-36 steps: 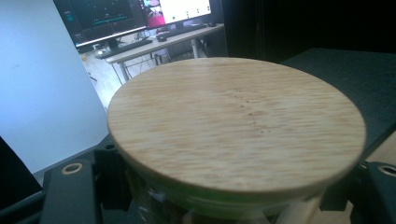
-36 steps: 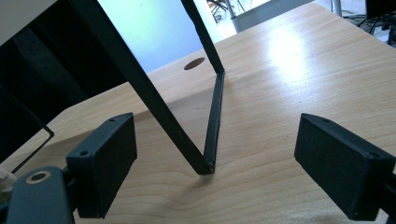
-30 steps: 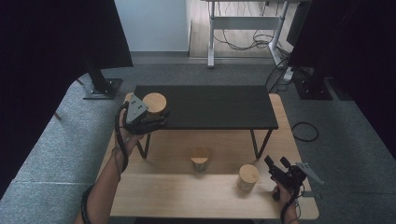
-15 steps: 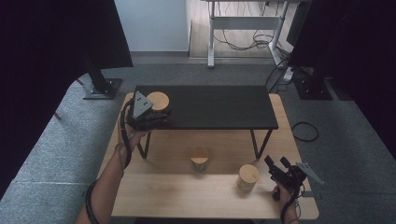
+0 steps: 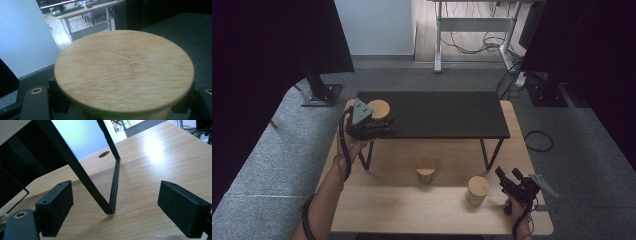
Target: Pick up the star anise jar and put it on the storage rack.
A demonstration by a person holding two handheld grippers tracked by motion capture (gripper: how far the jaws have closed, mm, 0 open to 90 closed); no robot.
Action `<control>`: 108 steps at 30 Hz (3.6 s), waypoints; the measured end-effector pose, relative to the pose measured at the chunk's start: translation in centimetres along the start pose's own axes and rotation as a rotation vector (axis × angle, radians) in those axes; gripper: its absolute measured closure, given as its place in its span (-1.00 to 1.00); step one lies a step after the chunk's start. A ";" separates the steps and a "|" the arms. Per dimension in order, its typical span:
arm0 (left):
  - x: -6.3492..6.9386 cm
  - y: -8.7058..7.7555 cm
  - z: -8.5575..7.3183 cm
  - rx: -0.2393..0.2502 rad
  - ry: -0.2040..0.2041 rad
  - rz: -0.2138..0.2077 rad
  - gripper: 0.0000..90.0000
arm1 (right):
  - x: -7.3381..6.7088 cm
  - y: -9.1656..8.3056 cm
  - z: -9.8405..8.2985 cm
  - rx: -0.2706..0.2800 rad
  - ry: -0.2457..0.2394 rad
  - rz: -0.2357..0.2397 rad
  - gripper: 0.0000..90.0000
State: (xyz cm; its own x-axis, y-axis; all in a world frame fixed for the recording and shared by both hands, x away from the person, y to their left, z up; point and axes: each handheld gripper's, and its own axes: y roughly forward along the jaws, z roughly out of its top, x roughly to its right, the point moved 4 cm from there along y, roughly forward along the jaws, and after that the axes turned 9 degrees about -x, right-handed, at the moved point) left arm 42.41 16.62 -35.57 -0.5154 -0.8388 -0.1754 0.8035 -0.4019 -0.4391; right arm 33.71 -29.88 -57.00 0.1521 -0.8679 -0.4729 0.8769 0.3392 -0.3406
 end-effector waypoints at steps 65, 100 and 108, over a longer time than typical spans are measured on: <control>0.5 -4.5 -4.0 0.035 -0.018 -0.022 -0.84 | 0.0 0.0 0.0 0.005 0.006 -0.002 -0.72; 4.1 -7.9 -14.4 -0.003 -0.054 -0.055 -0.82 | -0.1 0.0 0.0 0.004 0.006 0.002 -0.72; 5.3 -7.5 -18.1 -0.040 -0.106 -0.083 -0.81 | -0.1 0.0 0.0 0.006 0.007 0.000 -0.72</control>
State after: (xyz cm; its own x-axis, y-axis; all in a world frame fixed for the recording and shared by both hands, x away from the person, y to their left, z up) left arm 28.33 21.84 -49.14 -0.5431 -0.8385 -0.0438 0.7459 -0.4579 -0.4837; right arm 33.67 -29.83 -56.99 0.1487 -0.8654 -0.4784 0.8797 0.3368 -0.3357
